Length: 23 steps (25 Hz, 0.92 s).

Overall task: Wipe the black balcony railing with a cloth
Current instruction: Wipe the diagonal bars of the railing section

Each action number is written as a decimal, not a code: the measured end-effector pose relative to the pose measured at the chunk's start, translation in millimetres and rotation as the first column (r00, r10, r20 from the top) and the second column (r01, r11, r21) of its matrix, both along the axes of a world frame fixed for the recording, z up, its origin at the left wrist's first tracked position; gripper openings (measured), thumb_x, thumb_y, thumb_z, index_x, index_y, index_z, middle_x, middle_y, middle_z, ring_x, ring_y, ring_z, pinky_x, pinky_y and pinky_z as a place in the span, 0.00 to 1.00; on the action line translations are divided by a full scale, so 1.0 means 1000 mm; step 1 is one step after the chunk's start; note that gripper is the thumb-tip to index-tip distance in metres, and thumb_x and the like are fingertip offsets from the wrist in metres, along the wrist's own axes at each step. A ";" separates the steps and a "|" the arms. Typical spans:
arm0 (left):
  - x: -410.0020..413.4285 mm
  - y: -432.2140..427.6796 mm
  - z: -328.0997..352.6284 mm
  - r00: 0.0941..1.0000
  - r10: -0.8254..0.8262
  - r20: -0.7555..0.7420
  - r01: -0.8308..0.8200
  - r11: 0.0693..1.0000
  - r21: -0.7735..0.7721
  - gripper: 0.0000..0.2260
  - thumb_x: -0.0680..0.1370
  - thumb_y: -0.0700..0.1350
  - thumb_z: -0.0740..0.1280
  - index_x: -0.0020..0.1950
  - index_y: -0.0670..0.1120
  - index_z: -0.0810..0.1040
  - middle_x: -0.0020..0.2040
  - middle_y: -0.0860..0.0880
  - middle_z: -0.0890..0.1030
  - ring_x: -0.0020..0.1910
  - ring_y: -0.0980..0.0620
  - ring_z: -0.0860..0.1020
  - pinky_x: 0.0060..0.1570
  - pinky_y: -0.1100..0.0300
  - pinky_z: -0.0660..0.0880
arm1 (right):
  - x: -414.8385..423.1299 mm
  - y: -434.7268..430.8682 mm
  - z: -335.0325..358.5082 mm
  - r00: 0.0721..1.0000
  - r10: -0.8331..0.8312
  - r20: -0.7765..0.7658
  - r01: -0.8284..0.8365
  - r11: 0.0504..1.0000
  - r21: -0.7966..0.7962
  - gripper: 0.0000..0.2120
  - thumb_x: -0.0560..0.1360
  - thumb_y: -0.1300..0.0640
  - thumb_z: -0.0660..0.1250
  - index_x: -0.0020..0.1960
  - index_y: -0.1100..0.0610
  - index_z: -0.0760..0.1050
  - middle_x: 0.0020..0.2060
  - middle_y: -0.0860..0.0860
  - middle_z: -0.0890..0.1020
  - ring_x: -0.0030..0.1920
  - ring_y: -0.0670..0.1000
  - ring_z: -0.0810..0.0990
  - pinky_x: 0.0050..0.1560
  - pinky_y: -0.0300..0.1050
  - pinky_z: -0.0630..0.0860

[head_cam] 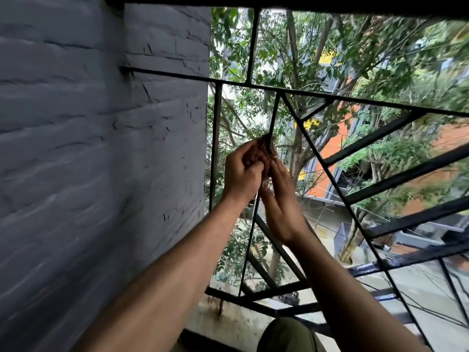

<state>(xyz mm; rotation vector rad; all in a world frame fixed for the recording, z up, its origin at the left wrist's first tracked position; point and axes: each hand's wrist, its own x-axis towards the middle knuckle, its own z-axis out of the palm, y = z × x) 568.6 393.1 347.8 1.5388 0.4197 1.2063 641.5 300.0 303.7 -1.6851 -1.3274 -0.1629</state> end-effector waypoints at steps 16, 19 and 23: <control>-0.003 -0.001 -0.064 0.996 -0.019 -0.082 0.003 0.980 -0.198 0.18 0.70 0.33 0.66 0.54 0.51 0.84 0.46 0.46 0.86 0.50 0.44 0.84 0.51 0.43 0.82 | -0.020 -0.003 -0.107 0.959 -0.066 -0.276 0.036 0.993 -0.113 0.39 0.66 0.69 0.56 0.78 0.60 0.64 0.74 0.55 0.72 0.73 0.47 0.68 0.78 0.50 0.63; -0.007 -0.017 -0.081 0.997 0.030 -0.068 -0.048 0.957 -0.285 0.20 0.74 0.30 0.66 0.56 0.54 0.81 0.47 0.51 0.85 0.49 0.52 0.83 0.48 0.57 0.81 | -0.012 -0.009 -0.103 0.895 -0.148 -0.422 0.118 0.988 -0.096 0.33 0.70 0.73 0.55 0.74 0.59 0.71 0.67 0.52 0.79 0.66 0.43 0.74 0.73 0.49 0.71; -0.012 -0.008 -0.111 0.993 -0.058 -0.099 0.017 0.926 -0.377 0.23 0.70 0.33 0.72 0.63 0.49 0.80 0.56 0.45 0.84 0.58 0.44 0.82 0.53 0.53 0.81 | -0.011 -0.011 -0.104 0.891 -0.159 -0.425 0.129 0.987 -0.100 0.30 0.72 0.74 0.56 0.71 0.59 0.74 0.65 0.52 0.81 0.65 0.46 0.78 0.68 0.45 0.74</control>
